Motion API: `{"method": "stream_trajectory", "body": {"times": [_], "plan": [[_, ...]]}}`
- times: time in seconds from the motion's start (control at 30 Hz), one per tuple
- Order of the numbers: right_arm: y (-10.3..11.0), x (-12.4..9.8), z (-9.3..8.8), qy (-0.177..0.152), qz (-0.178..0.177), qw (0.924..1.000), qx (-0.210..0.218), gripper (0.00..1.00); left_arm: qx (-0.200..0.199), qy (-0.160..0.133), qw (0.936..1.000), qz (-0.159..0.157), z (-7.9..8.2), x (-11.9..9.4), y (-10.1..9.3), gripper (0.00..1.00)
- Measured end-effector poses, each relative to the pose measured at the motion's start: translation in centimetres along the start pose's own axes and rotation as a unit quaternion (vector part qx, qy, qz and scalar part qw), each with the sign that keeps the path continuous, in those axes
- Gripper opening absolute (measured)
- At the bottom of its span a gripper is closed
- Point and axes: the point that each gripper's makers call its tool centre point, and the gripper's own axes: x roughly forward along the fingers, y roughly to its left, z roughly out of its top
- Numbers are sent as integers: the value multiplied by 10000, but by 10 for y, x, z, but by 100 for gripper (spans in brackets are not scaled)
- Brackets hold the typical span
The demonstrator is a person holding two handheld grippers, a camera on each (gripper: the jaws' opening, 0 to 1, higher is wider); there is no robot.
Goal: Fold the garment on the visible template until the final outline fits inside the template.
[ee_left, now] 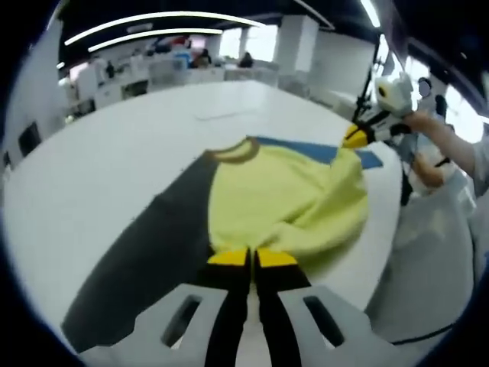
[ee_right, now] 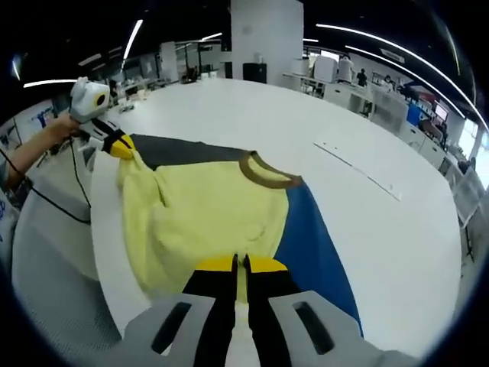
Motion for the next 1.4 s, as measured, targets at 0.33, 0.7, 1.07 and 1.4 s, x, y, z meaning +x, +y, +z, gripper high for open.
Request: {"method": "stream_trajectory", "body": {"times": [0.33, 0.7, 1.07, 1.4], "plan": [[-29, 5, 1, 57, -312, 9995, 64, 4, -158, -196, 9995, 196, 18, 10, 25, 0], [-57, 18, 2, 175, -454, 9986, 206, 4, -375, -190, 9986, 308, 18, 33, 59, 0], [-79, 41, 2, 205, -805, 9961, 293, 4, -329, -277, 9967, 682, 25, 53, 76, 0], [-90, 58, -8, 178, -1026, 9932, 528, 4, -212, -143, 9960, 859, 17, 67, 87, 0]]}}
